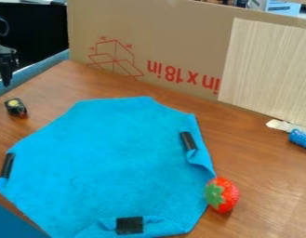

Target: Put the blue figure on the top edge of the cloth

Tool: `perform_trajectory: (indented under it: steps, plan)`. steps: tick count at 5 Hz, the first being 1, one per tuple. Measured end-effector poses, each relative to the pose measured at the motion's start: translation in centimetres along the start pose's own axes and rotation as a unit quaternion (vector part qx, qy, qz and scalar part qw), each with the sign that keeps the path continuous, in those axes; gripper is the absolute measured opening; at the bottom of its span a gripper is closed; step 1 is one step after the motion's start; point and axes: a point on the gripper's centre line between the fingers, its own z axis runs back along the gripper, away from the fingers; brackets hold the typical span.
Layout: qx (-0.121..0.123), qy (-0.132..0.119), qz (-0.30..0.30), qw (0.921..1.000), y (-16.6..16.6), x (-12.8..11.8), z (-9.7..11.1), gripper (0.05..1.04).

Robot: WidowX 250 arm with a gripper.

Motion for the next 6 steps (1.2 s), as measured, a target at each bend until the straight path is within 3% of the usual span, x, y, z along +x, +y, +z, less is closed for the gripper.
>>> perform_trajectory:
  steps: [1,3,5,6]
  plan:
    - [-0.005,0.027,0.001,0.9996,-0.4,-0.8,-1.7,1.001]
    - [-0.041,0.088,0.065,0.9932,-1.7,-2.1,-2.5,1.001]
    - [-0.064,0.100,0.123,0.9853,-2.6,-2.5,-2.8,1.001]
    - [-0.055,0.101,0.129,0.9849,-2.8,-3.4,-4.1,0.998]
